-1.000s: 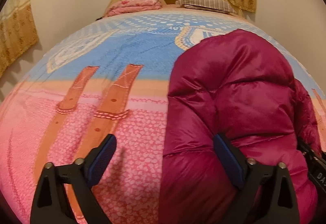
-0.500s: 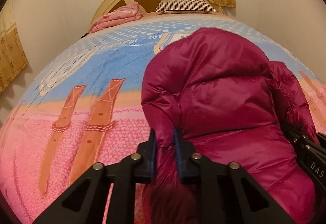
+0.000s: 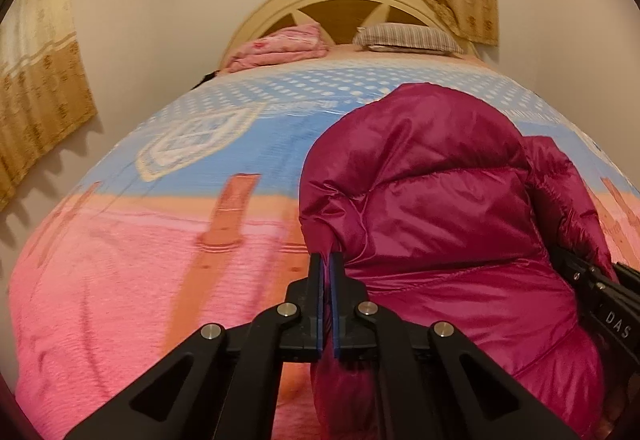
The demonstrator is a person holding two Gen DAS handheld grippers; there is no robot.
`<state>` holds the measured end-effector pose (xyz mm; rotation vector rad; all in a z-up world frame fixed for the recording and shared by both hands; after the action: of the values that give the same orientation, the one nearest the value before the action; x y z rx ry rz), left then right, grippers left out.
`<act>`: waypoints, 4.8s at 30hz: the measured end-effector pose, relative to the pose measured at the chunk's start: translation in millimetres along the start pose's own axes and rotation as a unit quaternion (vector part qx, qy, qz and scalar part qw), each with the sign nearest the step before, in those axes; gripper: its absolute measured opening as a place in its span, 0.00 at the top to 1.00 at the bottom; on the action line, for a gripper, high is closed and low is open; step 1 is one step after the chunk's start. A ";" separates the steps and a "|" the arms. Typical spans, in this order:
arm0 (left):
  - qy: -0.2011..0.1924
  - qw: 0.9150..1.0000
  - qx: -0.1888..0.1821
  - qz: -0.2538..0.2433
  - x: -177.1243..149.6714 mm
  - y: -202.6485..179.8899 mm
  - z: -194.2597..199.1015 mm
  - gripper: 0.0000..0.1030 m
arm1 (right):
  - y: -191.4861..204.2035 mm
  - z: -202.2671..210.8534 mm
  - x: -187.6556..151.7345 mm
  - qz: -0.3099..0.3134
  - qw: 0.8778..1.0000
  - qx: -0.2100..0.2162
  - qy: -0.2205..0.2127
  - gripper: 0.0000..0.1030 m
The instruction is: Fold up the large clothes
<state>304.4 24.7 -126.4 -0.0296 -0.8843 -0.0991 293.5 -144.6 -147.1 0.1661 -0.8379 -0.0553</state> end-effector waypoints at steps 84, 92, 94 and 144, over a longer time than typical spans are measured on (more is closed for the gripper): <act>0.040 0.985 0.110 0.130 -37.5 149.4 -4.9 0.34 | 126.2 -59.3 -7.8 0.082 0.995 0.037 0.049 0.59; 0.044 0.985 0.086 0.144 -40.3 153.5 1.3 0.29 | 128.4 -58.0 -7.7 0.091 0.994 0.032 0.055 0.58; 0.047 0.985 0.086 0.144 -42.0 152.0 2.9 0.29 | 127.8 -57.0 -7.5 0.091 0.994 0.028 0.056 0.58; -0.078 0.987 0.060 0.127 -61.5 141.2 188.9 0.23 | 149.7 124.3 -25.5 0.141 0.985 0.008 -0.097 0.06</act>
<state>134.0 182.4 -52.1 -0.0382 -1.0342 0.1970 181.5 -9.6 -59.0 0.0561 -1.0492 0.2032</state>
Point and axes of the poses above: each gripper's, at about its wrist camera, not at the fingertips, and z roughly against the way its jaws point, y to its left, x to its top, the point moved 2 cm from there along -z, roughly the way its jaws point, and after that the axes turned 7 degrees about -x, right-handed, at the moved point
